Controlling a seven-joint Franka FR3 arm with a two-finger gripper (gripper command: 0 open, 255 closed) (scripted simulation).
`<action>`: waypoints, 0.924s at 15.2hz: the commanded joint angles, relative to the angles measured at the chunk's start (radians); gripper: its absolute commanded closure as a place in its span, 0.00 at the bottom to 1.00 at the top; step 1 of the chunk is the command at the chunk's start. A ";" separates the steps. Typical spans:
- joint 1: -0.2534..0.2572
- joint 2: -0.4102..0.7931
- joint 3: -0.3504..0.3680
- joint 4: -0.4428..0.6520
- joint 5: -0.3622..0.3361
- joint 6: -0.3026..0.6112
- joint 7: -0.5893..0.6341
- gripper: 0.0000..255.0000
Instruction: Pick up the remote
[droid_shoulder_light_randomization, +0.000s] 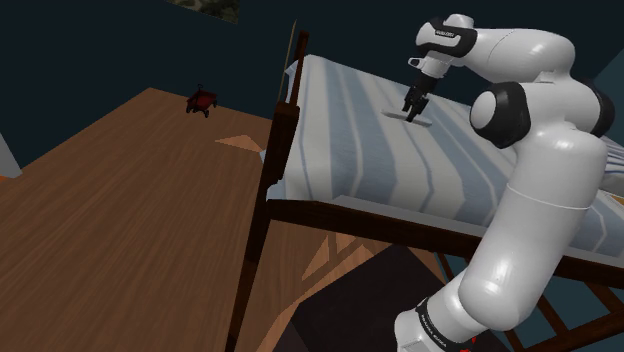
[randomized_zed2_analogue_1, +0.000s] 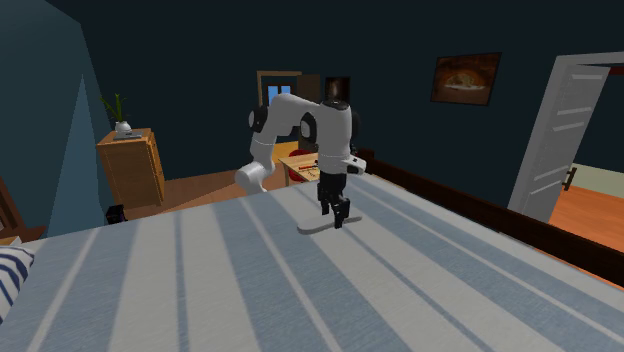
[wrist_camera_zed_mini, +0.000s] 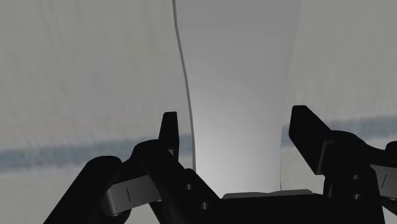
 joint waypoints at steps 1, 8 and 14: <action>-0.007 0.005 -0.001 0.033 0.002 -0.028 0.000 1.00; -0.040 0.033 0.000 0.169 0.019 -0.138 0.000 1.00; -0.070 0.061 0.002 0.269 0.037 -0.211 -0.001 1.00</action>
